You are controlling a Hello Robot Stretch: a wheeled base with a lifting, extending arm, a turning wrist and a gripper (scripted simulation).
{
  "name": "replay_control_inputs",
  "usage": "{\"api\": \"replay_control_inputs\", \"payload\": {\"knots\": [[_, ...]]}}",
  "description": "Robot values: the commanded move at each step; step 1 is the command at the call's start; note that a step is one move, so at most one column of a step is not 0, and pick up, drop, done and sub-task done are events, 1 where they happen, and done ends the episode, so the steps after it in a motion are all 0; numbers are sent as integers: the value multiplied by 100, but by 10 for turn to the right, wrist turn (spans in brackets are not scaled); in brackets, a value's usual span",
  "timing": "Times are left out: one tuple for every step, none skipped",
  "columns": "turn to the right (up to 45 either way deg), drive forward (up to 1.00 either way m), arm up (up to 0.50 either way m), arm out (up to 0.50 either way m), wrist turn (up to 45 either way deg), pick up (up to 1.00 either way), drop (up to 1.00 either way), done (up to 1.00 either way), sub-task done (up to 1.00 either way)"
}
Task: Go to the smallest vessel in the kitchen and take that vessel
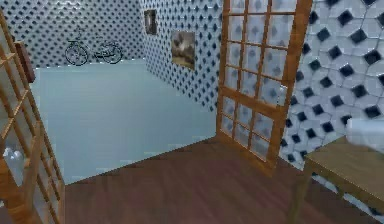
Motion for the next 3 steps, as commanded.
{"api": "replay_control_inputs", "payload": {"knots": [[-60, 0, 0, 0, 0, 0, 0, 0, 0], [0, 80, 0, 0, 0, 0, 0, 0, 0], [-270, 0, 0, 0, 0, 0, 0, 0, 0]]}}
